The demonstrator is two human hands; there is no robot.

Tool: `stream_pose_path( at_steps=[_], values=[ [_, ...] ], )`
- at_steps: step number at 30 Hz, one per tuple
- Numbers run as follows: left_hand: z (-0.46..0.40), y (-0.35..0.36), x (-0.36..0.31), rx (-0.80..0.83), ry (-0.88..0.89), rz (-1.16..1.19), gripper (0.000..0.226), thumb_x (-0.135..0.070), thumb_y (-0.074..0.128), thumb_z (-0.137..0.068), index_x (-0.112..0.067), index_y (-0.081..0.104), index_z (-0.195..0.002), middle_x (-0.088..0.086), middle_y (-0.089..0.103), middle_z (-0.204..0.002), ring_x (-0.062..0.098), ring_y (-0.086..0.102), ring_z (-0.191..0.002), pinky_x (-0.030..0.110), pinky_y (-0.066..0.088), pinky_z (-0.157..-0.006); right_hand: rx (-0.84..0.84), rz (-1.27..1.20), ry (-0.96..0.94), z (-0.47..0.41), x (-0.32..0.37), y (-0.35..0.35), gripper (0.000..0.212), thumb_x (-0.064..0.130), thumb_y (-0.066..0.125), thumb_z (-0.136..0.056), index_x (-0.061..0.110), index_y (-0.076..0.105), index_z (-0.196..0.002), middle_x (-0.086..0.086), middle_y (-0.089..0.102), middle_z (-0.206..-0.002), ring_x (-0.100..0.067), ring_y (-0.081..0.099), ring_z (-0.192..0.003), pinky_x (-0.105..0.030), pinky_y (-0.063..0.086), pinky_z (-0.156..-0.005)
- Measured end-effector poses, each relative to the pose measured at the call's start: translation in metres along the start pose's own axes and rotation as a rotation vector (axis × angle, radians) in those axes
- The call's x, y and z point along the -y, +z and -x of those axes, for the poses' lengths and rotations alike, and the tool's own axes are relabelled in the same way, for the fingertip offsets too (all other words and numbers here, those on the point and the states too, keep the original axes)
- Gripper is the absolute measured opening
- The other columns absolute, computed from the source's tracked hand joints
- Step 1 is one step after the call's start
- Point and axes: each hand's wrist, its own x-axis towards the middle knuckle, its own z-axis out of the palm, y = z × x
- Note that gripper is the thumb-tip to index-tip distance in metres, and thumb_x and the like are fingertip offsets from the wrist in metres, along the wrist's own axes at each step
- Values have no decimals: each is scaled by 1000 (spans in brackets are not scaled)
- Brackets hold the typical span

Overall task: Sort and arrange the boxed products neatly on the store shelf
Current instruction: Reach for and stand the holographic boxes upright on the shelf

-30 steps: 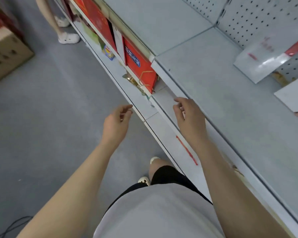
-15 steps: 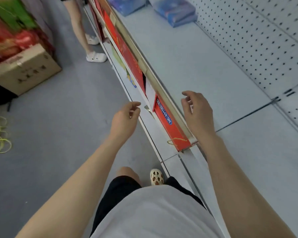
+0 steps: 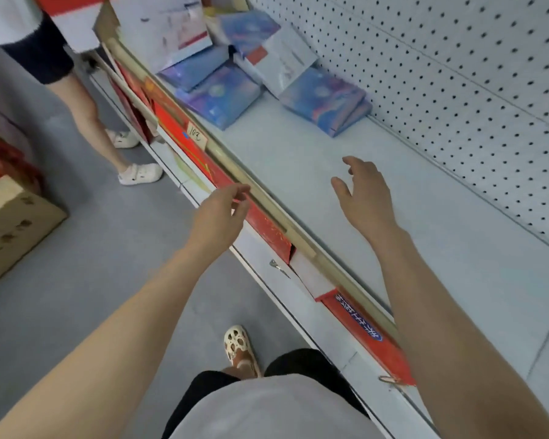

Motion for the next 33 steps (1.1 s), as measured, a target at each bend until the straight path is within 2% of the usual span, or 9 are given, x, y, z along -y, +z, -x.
stream_pose_path(
  at_steps=[4, 7, 12, 17, 22, 25, 28, 30, 33],
  values=[
    [-72, -28, 11, 76, 95, -72, 31, -24, 54, -96, -21, 59, -127, -4, 63, -112, 14, 60, -95, 35, 50, -89, -35, 26, 136, -53, 22, 7, 53, 31, 53, -100, 9, 39, -146, -19, 48, -137, -34, 49, -123, -45, 39, -103],
    [-120, -35, 11, 113, 169, -116, 32, -24, 56, -96, -23, 58, -127, -3, 63, -113, 12, 57, -90, 28, 45, -84, -65, 28, 271, -94, 24, 10, 54, 33, 51, -100, 6, 38, -145, -19, 48, -138, -34, 49, -125, -43, 39, -103],
    [-196, -31, 2, 192, 296, -196, 35, -23, 58, -94, -22, 57, -129, 0, 61, -119, 19, 60, -101, 33, 47, -89, -102, 26, 433, -165, 18, 25, 58, 45, 48, -100, -3, 45, -132, -24, 53, -130, -39, 53, -117, -42, 43, -95],
    [-262, -25, -19, 238, 397, -274, 38, -23, 58, -95, -19, 55, -132, 5, 59, -125, 25, 58, -111, 34, 44, -92, -96, -125, 685, -212, 22, 46, 86, 68, 59, -83, 0, 42, -132, -20, 51, -127, -35, 53, -117, -37, 41, -85],
    [-310, -7, -39, 280, 515, -290, 38, -21, 58, -94, -15, 55, -132, 8, 56, -129, 28, 55, -113, 33, 42, -91, -175, -303, 728, -218, 11, 51, 70, 51, 80, -72, 9, 48, -118, -4, 59, -105, -29, 59, -105, -34, 41, -72],
    [-335, 16, -57, 367, 594, -297, 42, -16, 55, -95, -9, 52, -136, 15, 52, -136, 35, 52, -119, 38, 41, -99, -239, -481, 815, -209, 3, 46, 61, 40, 86, -69, 15, 52, -113, -5, 67, -107, -26, 66, -98, -39, 53, -81],
    [-354, 43, -75, 454, 720, -337, 44, -13, 52, -96, -3, 49, -138, 21, 48, -139, 37, 47, -124, 43, 38, -101, -253, -661, 935, -189, -4, 36, 62, 29, 88, -71, 9, 58, -121, -8, 67, -109, -24, 62, -93, -34, 51, -79],
    [-363, 61, -84, 524, 800, -401, 44, -16, 48, -98, 0, 47, -138, 22, 46, -140, 37, 43, -128, 43, 35, -104, -274, -725, 973, -167, -9, 27, 45, 22, 84, -75, 8, 66, -114, -4, 68, -95, -20, 60, -82, -30, 46, -70],
    [-369, 84, -88, 565, 911, -606, 45, -27, 41, -100, -2, 42, -137, 20, 43, -139, 34, 39, -130, 41, 31, -104, -456, -884, 1023, -129, -10, 13, 36, 14, 74, -84, 5, 62, -117, -6, 67, -96, -18, 64, -80, -27, 53, -67]
  ],
)
